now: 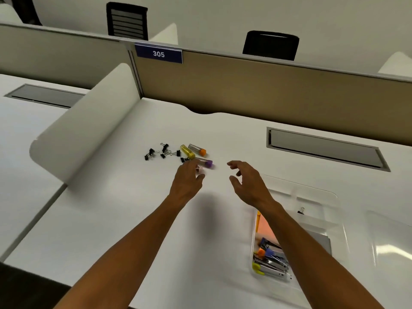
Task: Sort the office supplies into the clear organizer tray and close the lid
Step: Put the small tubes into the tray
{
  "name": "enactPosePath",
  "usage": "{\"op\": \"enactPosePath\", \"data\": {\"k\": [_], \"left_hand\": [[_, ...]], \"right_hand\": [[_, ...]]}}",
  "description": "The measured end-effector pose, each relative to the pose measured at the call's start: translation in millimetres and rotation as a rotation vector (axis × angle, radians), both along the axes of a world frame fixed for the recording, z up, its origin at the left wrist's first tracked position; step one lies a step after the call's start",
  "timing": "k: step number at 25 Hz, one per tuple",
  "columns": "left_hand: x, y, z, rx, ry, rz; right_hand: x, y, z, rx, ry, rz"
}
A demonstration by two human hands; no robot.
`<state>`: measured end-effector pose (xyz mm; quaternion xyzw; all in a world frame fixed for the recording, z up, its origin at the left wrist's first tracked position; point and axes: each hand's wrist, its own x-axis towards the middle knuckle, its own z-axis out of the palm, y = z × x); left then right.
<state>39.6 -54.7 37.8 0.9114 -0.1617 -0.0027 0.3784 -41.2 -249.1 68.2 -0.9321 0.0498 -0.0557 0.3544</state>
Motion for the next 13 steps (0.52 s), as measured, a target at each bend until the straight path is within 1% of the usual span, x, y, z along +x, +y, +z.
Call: {"op": "enactPosePath", "data": {"k": [4,8,13], "left_hand": [[19.0,11.4,-9.5,0.045,0.035,0.013],[37.8,16.1,-23.5,0.119,0.085,-0.023],[56.3,8.0,-44.8,0.231,0.04,-0.048]], "right_hand": [[35.8,21.4,-7.1,-0.041,0.023,0.039],[67.1,30.7,-19.8,-0.118,0.146,0.085],[106.4,42.5,-40.0,-0.199,0.227,0.091]]}}
